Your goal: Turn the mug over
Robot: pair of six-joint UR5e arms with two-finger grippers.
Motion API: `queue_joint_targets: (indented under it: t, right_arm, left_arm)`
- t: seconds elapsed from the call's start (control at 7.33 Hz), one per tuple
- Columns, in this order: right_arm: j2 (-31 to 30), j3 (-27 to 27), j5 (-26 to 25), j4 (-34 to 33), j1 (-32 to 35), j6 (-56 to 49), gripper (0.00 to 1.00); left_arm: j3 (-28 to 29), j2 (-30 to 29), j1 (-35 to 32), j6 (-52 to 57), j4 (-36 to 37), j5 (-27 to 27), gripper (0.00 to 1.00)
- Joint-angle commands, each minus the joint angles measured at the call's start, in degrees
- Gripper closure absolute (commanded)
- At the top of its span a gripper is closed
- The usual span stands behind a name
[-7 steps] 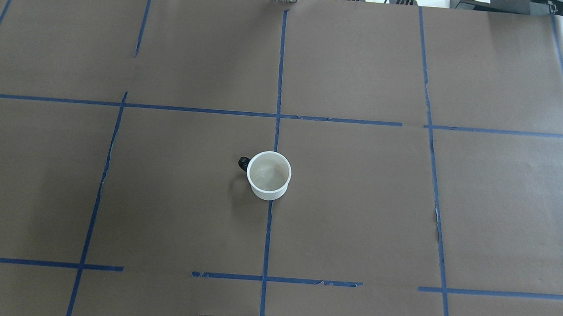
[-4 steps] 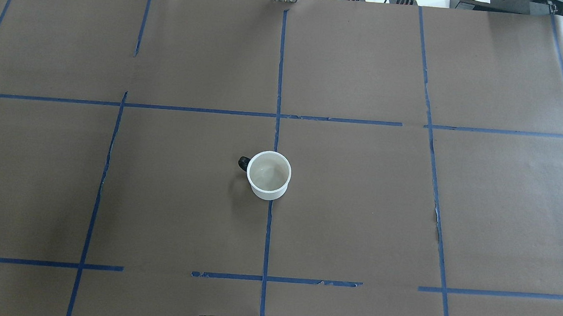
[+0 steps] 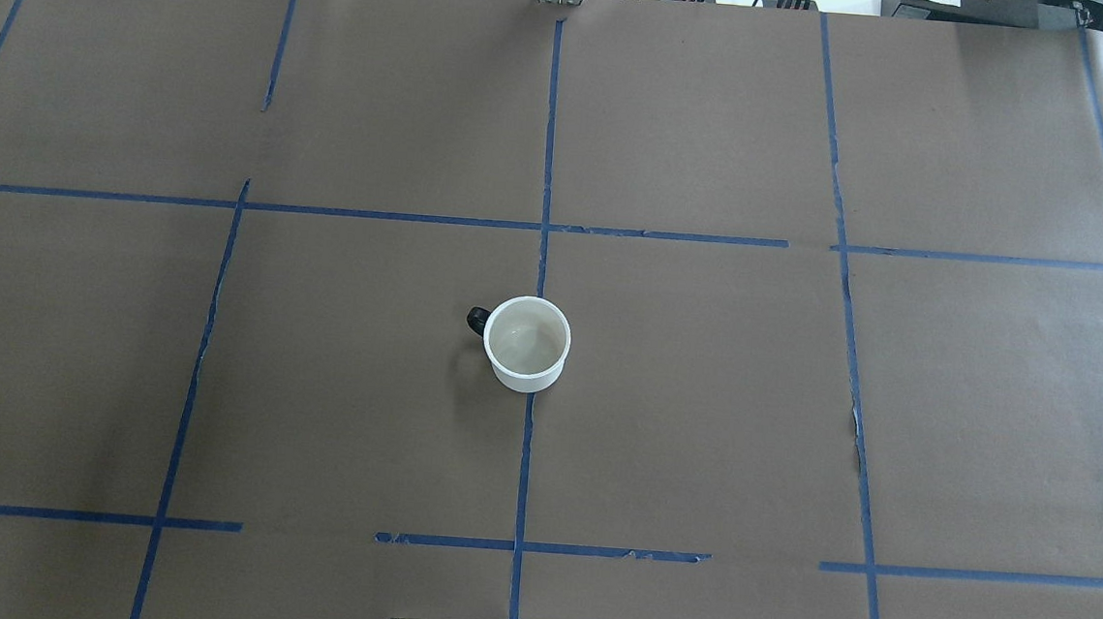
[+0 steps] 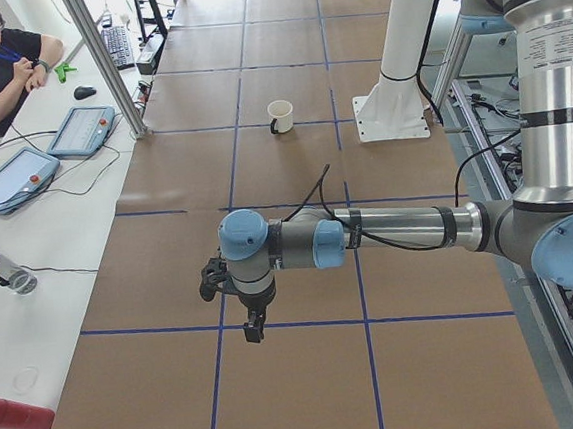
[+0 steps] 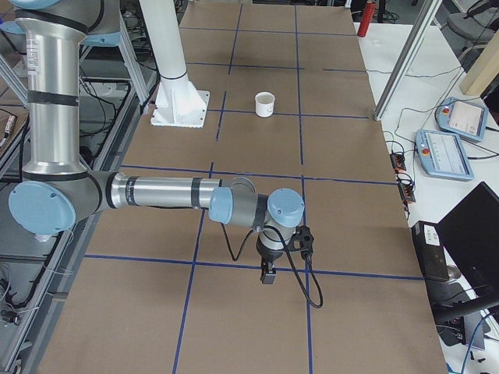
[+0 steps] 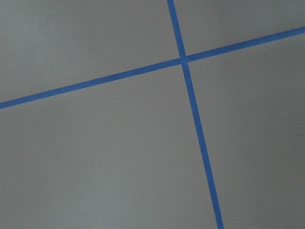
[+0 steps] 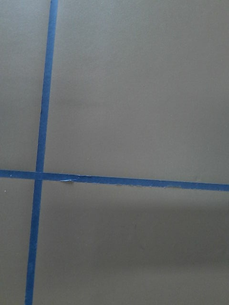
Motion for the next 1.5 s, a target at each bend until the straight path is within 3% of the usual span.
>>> queue_joint_targets:
  t: [0.0, 1.36]
  right_arm:
    - [0.0, 0.0, 0.0, 0.0, 0.0, 0.0, 0.0]
    - [0.0, 0.0, 0.0, 0.0, 0.0, 0.0, 0.0]
  left_arm:
    - [-0.2, -0.4, 0.1, -0.5, -0.3, 0.5, 0.0]
    - [0.1, -0.7, 0.0, -0.7, -3.8, 0.5, 0.0]
